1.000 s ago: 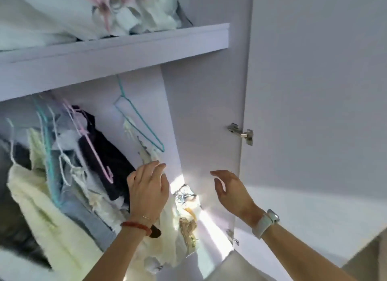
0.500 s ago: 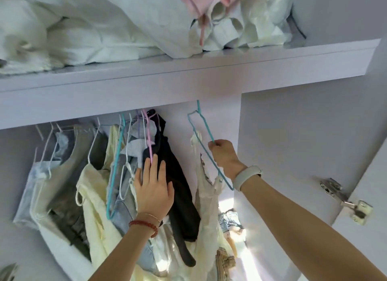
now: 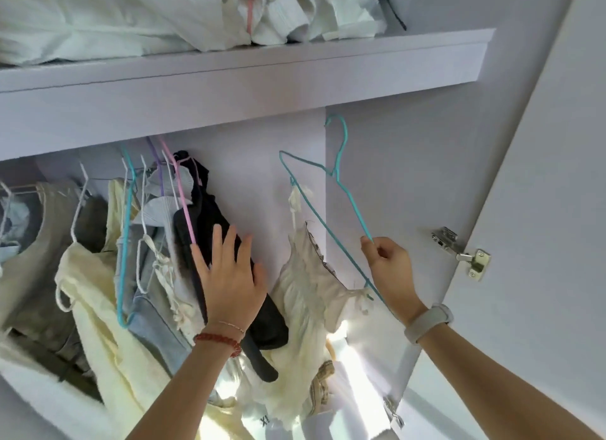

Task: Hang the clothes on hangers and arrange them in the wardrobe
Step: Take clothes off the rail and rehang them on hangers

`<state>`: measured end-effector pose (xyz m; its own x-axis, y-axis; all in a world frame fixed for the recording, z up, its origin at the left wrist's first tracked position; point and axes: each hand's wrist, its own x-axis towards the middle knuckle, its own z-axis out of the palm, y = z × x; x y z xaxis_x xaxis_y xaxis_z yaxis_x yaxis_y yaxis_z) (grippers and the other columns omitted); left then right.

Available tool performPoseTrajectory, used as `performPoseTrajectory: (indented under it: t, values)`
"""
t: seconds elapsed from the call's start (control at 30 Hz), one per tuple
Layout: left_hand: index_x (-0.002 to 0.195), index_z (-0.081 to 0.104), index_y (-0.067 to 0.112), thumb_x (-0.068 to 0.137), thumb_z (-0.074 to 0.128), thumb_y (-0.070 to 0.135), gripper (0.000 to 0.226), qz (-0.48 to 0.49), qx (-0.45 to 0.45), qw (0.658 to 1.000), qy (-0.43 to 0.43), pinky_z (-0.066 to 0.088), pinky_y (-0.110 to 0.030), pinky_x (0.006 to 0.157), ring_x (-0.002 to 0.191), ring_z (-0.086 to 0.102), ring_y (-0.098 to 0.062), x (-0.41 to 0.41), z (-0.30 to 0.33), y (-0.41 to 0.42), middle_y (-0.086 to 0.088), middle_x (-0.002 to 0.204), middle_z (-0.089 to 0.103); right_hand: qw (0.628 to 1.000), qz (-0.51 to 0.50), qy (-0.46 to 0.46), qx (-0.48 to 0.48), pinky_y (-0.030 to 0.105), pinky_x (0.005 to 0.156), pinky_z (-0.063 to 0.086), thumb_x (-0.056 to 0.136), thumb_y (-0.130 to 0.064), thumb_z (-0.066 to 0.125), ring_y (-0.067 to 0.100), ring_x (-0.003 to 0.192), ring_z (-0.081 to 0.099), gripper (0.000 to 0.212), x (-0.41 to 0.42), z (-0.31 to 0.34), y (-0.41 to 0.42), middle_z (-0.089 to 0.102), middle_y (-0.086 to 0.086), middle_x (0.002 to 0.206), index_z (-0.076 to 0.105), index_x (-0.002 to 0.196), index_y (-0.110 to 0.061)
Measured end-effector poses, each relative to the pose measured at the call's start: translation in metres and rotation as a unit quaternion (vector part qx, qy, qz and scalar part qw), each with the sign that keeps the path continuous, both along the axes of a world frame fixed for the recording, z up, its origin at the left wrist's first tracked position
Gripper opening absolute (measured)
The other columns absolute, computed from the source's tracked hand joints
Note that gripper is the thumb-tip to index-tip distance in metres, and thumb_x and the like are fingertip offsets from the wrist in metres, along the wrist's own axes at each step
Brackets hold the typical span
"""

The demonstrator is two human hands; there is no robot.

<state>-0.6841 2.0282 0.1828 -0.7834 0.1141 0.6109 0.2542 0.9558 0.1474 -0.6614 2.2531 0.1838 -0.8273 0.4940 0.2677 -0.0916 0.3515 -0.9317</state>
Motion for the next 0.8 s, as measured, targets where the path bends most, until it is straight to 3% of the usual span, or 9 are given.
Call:
performPoseTrajectory:
  t: [0.1, 0.2, 0.27, 0.37, 0.5, 0.6, 0.67, 0.8]
  values:
    - [0.126, 0.05, -0.001, 0.084, 0.046, 0.015, 0.045, -0.112, 0.08, 0.989, -0.049, 0.027, -0.054, 0.107, 0.131, 0.035, -0.037, 0.021, -0.016, 0.027, -0.021, 0.136, 0.045, 0.995, -0.076, -0.019, 0.055, 0.031, 0.052, 0.03, 0.087, -0.03, 0.058, 0.012, 0.048, 0.03, 0.048, 0.061, -0.022, 0.03, 0.031, -0.007, 0.042, 0.032, 0.048, -0.019]
    - [0.138, 0.034, 0.002, 0.093, 0.046, 0.012, 0.048, -0.205, 0.185, 0.946, -0.169, 0.023, -0.031, 0.11, 0.136, 0.028, -0.025, 0.046, -0.048, 0.049, -0.014, 0.147, 0.03, 0.987, -0.138, -0.032, 0.075, 0.032, 0.053, 0.03, 0.086, -0.033, 0.056, 0.017, 0.051, 0.029, 0.046, 0.134, -0.042, 0.054, 0.03, 0.001, 0.049, 0.034, 0.053, -0.009]
    - [0.142, 0.025, 0.003, 0.094, 0.044, 0.013, 0.052, -0.236, 0.188, 0.926, -0.228, 0.018, -0.026, 0.109, 0.139, 0.022, -0.023, 0.061, -0.074, 0.062, -0.013, 0.149, 0.023, 0.98, -0.177, -0.029, 0.083, 0.032, 0.053, 0.028, 0.086, -0.032, 0.056, 0.017, 0.052, 0.027, 0.046, 0.185, -0.05, 0.064, 0.029, 0.002, 0.049, 0.035, 0.054, -0.008]
    - [0.144, 0.014, 0.003, 0.096, 0.042, 0.018, 0.058, -0.268, 0.163, 0.898, -0.31, 0.014, -0.032, 0.113, 0.141, 0.014, -0.024, 0.083, -0.107, 0.088, -0.013, 0.153, 0.015, 0.967, -0.239, -0.014, 0.087, 0.031, 0.052, 0.026, 0.089, -0.024, 0.055, 0.017, 0.052, 0.026, 0.045, 0.258, -0.048, 0.075, 0.029, 0.002, 0.049, 0.036, 0.052, -0.007]
    - [0.145, 0.002, 0.005, 0.093, 0.05, 0.025, 0.074, -0.33, 0.143, 0.842, -0.403, 0.005, -0.032, 0.115, 0.143, 0.004, -0.022, 0.125, -0.128, 0.134, -0.011, 0.155, 0.003, 0.932, -0.344, 0.023, 0.111, 0.018, 0.047, 0.023, 0.09, -0.019, 0.055, 0.006, 0.048, 0.026, 0.045, 0.347, -0.028, 0.09, 0.03, 0.0, 0.049, 0.034, 0.05, -0.022]
    - [0.142, 0.018, 0.002, 0.089, 0.058, 0.018, 0.068, -0.412, 0.125, 0.801, -0.416, 0.02, -0.031, 0.108, 0.135, 0.025, -0.024, 0.166, -0.133, 0.175, -0.016, 0.147, 0.026, 0.894, -0.435, 0.039, 0.102, 0.015, 0.044, 0.023, 0.089, -0.023, 0.054, 0.003, 0.045, 0.028, 0.046, 0.411, -0.016, 0.103, 0.029, -0.003, 0.048, 0.034, 0.049, -0.021]
    - [0.131, 0.036, 0.003, 0.089, 0.057, 0.018, 0.049, -0.451, 0.126, 0.776, -0.423, 0.032, -0.026, 0.091, 0.115, 0.043, -0.021, 0.2, -0.137, 0.203, -0.015, 0.127, 0.047, 0.868, -0.484, 0.034, 0.109, 0.018, 0.045, 0.022, 0.088, -0.028, 0.052, 0.003, 0.047, 0.026, 0.047, 0.454, -0.016, 0.111, 0.03, 0.005, 0.047, 0.037, 0.049, -0.009]
    - [0.097, 0.054, 0.008, 0.093, 0.05, 0.019, 0.013, -0.488, 0.064, 0.747, -0.448, 0.032, -0.027, 0.064, 0.078, 0.05, -0.025, 0.275, -0.145, 0.262, -0.013, 0.093, 0.061, 0.816, -0.57, 0.023, 0.096, 0.027, 0.049, 0.025, 0.086, -0.034, 0.049, 0.008, 0.052, 0.029, 0.048, 0.536, -0.029, 0.118, 0.034, 0.008, 0.05, 0.039, 0.05, -0.004]
